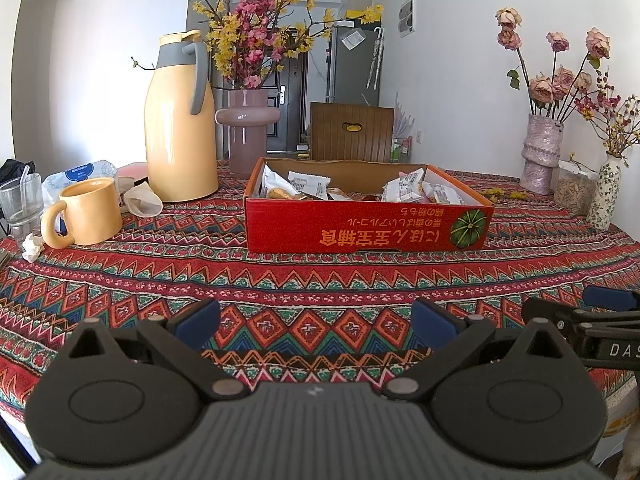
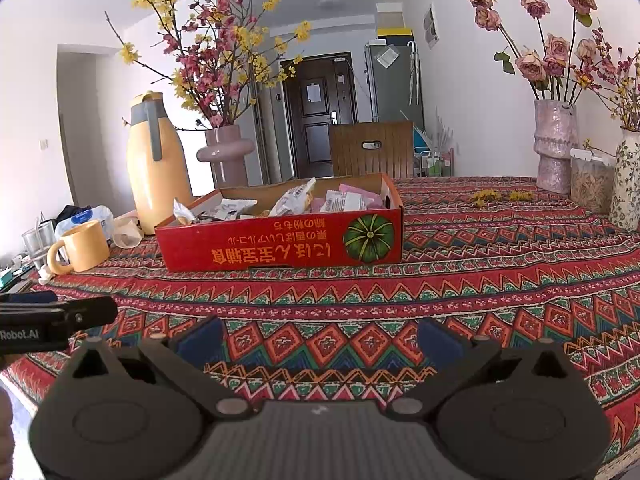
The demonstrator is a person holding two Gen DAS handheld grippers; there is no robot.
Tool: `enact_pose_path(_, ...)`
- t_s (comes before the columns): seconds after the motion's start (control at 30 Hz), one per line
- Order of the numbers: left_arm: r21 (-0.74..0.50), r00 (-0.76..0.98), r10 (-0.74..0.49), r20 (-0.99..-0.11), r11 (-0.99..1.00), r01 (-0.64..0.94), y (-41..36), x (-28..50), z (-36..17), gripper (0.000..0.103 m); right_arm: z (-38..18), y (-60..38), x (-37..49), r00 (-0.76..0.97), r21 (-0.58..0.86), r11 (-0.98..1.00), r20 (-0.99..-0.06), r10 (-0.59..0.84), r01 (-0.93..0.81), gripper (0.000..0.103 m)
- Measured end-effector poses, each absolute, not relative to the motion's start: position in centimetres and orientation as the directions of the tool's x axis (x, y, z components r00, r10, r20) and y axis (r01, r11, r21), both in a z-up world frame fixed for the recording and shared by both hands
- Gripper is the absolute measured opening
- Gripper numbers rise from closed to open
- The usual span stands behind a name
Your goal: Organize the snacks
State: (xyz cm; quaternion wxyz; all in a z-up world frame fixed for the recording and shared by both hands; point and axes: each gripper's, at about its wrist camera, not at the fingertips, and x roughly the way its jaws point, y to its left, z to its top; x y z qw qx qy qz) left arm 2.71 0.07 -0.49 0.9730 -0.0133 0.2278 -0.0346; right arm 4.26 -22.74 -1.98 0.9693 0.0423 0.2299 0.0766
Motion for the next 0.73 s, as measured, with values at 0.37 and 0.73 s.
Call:
enact_pose_path(0.37, -0.041, 0.894, -0.075, -0.441, 0.997, 0.063, -0.02, 2.71, -0.36, 0.103, -2.02, -22.75, 4.19, 0.881, 0.118, 0.985, -0.442, 0.168, -0.129, 0.103)
enact_pose_path(0.73, -0.053, 0.897, -0.088, -0.432, 0.996, 0.073, 0.00, 2.76, -0.46, 0.103, -2.45, -22.55, 4.18, 0.876, 0.118, 0.984, -0.451, 0.170, -0.130, 0.103)
